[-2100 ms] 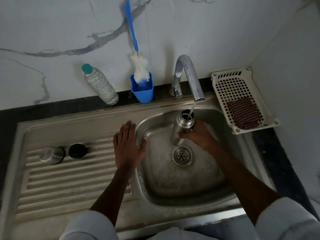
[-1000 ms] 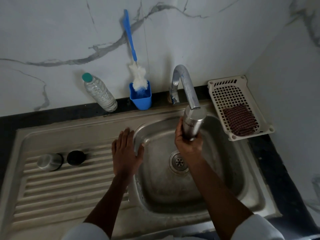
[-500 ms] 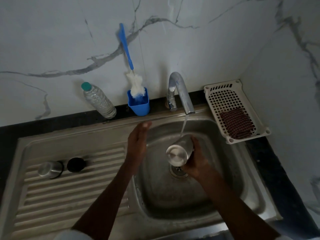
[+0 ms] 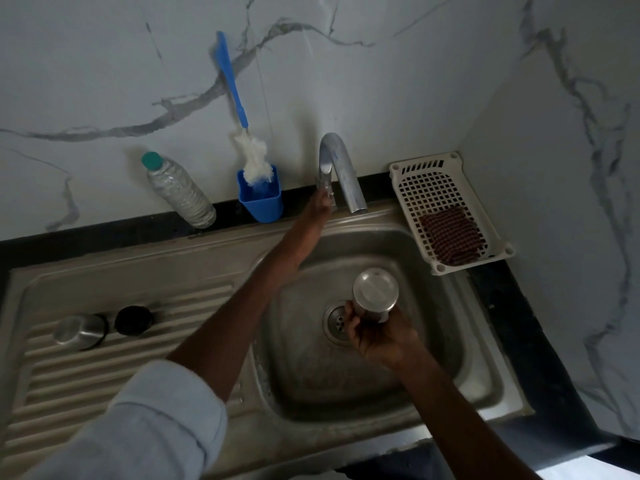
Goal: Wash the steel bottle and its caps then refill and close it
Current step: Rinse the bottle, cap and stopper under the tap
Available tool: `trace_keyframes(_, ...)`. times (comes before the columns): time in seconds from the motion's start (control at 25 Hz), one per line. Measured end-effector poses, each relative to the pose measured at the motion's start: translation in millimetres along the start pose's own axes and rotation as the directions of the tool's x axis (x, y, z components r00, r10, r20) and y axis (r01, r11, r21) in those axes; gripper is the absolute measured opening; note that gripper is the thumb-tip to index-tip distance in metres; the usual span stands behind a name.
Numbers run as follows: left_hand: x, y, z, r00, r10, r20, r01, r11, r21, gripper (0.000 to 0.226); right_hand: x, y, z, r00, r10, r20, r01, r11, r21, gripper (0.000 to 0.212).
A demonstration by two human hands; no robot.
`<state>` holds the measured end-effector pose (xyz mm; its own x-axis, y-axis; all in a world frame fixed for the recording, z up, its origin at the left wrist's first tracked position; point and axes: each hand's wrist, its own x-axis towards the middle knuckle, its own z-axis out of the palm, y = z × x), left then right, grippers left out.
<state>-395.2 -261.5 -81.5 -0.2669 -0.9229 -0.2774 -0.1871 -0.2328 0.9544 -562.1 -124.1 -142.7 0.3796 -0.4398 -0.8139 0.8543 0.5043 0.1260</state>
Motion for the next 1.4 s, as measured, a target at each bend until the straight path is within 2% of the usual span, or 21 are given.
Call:
trace_keyframes(0.08, -34.9, -7.3, -5.0, 0.999, -0.039, -0.007, 0.039, 0.994, 0.099, 0.081, 4.6, 5.3, 5.3, 1.000, 0.025, -0.017, -0.027, 0.997, -0.071, 0.061)
trace_keyframes(0.16, -85.5, -21.9, 5.8, 0.996, -0.071, 0.051, 0.057, 0.970, 0.235, 0.086, 8.9, 13.9, 11.4, 0.999, 0.033, -0.038, -0.038, 0.988, -0.147, 0.067)
trace_keyframes(0.24, -126.5, -41.8, 22.8, 0.989, -0.033, 0.142, 0.010, 0.987, 0.158, 0.084, 7.0, 25.0, 14.3, 0.997, 0.020, -0.077, -0.038, 0.971, -0.237, 0.070)
trace_keyframes(0.28, -140.0, -46.9, 31.1, 0.997, 0.000, 0.076, -0.007, 0.995, 0.098, 0.080, 1.3, 30.5, 15.7, 0.994, 0.013, -0.104, -0.046, 0.944, -0.327, 0.072)
trace_keyframes(0.32, -149.3, -47.6, 37.4, 0.998, -0.001, -0.056, 0.004, 0.998, 0.055, 0.075, -5.9, 36.3, 17.1, 0.993, 0.012, -0.117, -0.063, 0.896, -0.439, 0.075)
trace_keyframes(0.4, -154.9, -29.8, 41.2, 0.951, 0.009, -0.308, 0.008, 0.999, 0.051, 0.070, -17.7, 42.5, 22.0, 0.988, -0.037, -0.149, -0.069, 0.762, -0.644, 0.085)
trace_keyframes(0.44, -160.6, -16.7, 38.7, 0.917, 0.066, -0.393, -0.040, 0.997, 0.073, 0.072, -20.1, 44.4, 21.5, 0.979, -0.151, -0.139, -0.001, 0.675, -0.738, 0.088)
trace_keyframes(0.48, -166.1, -5.2, 33.9, 0.878, 0.160, -0.451, -0.134, 0.987, 0.089, 0.073, -23.4, 44.8, 21.3, 0.938, -0.336, -0.084, 0.132, 0.570, -0.811, 0.087)
trace_keyframes(0.56, -174.0, 15.4, 21.5, 0.791, 0.330, -0.514, -0.309, 0.942, 0.129, 0.072, -25.5, 39.5, 17.6, 0.724, -0.682, 0.104, 0.412, 0.307, -0.858, 0.072)
trace_keyframes(0.6, -175.5, 22.0, 16.5, 0.756, 0.374, -0.538, -0.339, 0.926, 0.167, 0.071, -25.5, 35.2, 13.1, 0.621, -0.762, 0.182, 0.492, 0.199, -0.848, 0.061)
trace_keyframes(0.64, -175.4, 23.2, 13.8, 0.735, 0.388, -0.556, -0.328, 0.921, 0.209, 0.072, -25.9, 32.2, 8.5, 0.547, -0.801, 0.243, 0.526, 0.103, -0.844, 0.050)
trace_keyframes(0.68, -174.4, 19.8, 14.4, 0.735, 0.367, -0.570, -0.279, 0.930, 0.240, 0.073, -26.4, 31.1, 5.0, 0.509, -0.814, 0.282, 0.508, 0.019, -0.861, 0.042)
trace_keyframes(0.72, -175.0, 15.8, 17.8, 0.735, 0.334, -0.590, -0.210, 0.940, 0.270, 0.073, -24.6, 30.7, 1.1, 0.501, -0.804, 0.321, 0.457, -0.069, -0.887, 0.037)
trace_keyframes(0.8, -181.2, 5.2, 26.4, 0.699, 0.314, -0.642, -0.131, 0.939, 0.317, 0.072, -27.2, 38.3, -0.6, 0.534, -0.761, 0.368, 0.371, -0.180, -0.911, 0.032)
trace_keyframes(0.88, -185.6, 3.2, 29.9, 0.645, 0.364, -0.672, -0.198, 0.929, 0.313, 0.071, -28.0, 44.2, -0.2, 0.530, -0.727, 0.437, 0.375, -0.261, -0.889, 0.028)
trace_keyframes(0.96, -190.3, 2.9, 29.7, 0.623, 0.374, -0.687, -0.240, 0.927, 0.287, 0.068, -30.1, 48.1, -0.4, 0.501, -0.699, 0.510, 0.378, -0.353, -0.855, 0.026)
trace_keyframes(1.04, -196.1, -3.2, 30.3, 0.646, 0.308, -0.699, -0.179, 0.951, 0.253, 0.069, -28.1, 51.9, 0.1, 0.510, -0.671, 0.539, 0.376, -0.389, -0.841, 0.027)
trace_keyframes(1.16, -214.9, -19.1, 13.0, 0.598, 0.253, -0.761, -0.175, 0.967, 0.184, 0.064, -17.2, 65.9, 0.9, 0.542, -0.625, 0.562, 0.349, -0.441, -0.827, 0.025)
trace_keyframes(1.24, -234.7, -18.5, -14.2, 0.517, 0.209, -0.830, -0.233, 0.968, 0.099, 0.058, -9.9, 78.5, 0.2, 0.516, -0.594, 0.617, 0.372, -0.494, -0.786, 0.024)
trace_keyframes(1.4, -283.9, -15.7, -85.0, 0.279, 0.188, -0.942, -0.254, 0.960, 0.117, 0.048, -5.2, 120.3, 15.4, 0.522, -0.480, 0.705, 0.410, -0.584, -0.701, 0.029)
